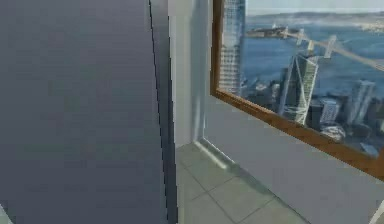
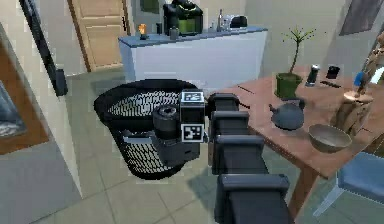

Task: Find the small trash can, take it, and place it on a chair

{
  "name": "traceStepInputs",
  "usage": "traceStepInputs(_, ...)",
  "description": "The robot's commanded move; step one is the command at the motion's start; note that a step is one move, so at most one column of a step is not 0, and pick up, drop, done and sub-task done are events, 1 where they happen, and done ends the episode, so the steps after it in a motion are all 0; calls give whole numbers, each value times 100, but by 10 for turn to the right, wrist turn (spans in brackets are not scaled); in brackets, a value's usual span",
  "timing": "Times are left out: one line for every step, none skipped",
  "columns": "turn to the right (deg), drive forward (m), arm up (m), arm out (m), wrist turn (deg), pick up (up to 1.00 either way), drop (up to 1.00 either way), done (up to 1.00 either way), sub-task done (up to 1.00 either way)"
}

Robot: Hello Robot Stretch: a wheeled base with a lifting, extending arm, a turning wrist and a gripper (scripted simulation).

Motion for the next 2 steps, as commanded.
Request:
traceStepInputs(450, 0, 0, 0, 0, 0, 0, 0, 0)
traceStepInputs(300, 0, 0, 0, 0, 0, 0, 0, 0)
